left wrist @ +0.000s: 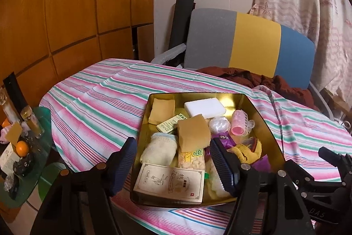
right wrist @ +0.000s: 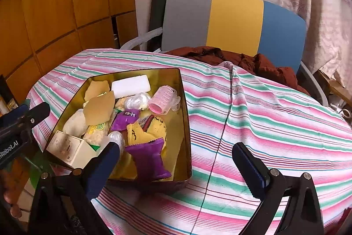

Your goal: Organize objects

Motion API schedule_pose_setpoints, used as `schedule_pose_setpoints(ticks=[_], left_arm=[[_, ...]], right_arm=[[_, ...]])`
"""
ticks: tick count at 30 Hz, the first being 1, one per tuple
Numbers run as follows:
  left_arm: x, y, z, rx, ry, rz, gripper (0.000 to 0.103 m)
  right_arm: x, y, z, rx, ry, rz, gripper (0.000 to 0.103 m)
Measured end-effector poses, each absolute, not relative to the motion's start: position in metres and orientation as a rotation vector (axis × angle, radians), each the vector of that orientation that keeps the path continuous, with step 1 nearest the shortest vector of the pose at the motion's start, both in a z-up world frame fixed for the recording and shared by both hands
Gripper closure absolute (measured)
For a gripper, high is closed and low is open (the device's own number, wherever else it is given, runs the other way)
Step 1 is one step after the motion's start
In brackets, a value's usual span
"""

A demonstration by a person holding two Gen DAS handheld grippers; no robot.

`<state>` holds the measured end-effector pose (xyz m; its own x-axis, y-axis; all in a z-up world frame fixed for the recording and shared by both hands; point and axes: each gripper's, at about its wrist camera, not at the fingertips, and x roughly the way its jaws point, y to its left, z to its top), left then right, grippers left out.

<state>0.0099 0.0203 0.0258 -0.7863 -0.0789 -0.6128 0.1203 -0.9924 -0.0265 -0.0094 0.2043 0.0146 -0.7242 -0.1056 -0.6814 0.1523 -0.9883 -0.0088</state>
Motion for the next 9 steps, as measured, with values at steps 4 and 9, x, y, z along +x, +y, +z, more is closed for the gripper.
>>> schedule_pose_setpoints(ticks=[4,9], left_arm=[[0.0124,0.0215,0.0266,0.941,0.07,-2.881,0.038],[0.0118,0.0219,0.0259,0.952,0.073,-2.9,0.038]], right_arm=[[-0.01,0.2031,0.0125,1.108,0.103,-2.789,0.0],[-0.0114,0.2021,0.0101,1.119,0.107,-2.787,0.0]])
